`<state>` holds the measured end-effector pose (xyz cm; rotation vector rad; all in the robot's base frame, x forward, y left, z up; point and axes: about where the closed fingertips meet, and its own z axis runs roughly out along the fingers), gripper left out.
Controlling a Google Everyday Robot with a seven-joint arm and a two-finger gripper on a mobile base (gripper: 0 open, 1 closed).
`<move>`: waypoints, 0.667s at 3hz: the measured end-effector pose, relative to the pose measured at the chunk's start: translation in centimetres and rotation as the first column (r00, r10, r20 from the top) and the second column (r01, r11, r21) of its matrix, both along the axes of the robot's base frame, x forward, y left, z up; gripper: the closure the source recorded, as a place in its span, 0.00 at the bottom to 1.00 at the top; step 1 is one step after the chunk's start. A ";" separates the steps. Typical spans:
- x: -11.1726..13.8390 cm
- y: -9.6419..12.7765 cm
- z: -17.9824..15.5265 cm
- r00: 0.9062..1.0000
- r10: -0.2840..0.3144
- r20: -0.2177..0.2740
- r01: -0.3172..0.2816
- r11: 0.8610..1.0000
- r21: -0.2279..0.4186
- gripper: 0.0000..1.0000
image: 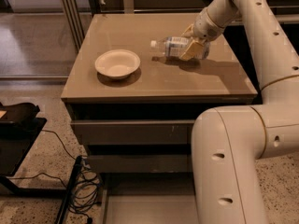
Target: Place blue plastic bottle into bottom drawer
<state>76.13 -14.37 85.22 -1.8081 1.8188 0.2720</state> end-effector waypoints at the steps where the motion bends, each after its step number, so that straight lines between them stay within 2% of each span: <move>1: -2.0 -1.0 4.7 0.998 0.029 0.064 -0.029 1.000 -0.003 1.00; 2: -4.8 -1.6 9.5 0.988 0.058 0.140 -0.058 0.998 -0.008 1.00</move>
Offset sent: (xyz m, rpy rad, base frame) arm -0.2105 0.0199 0.0634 -0.0248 -0.1624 0.1021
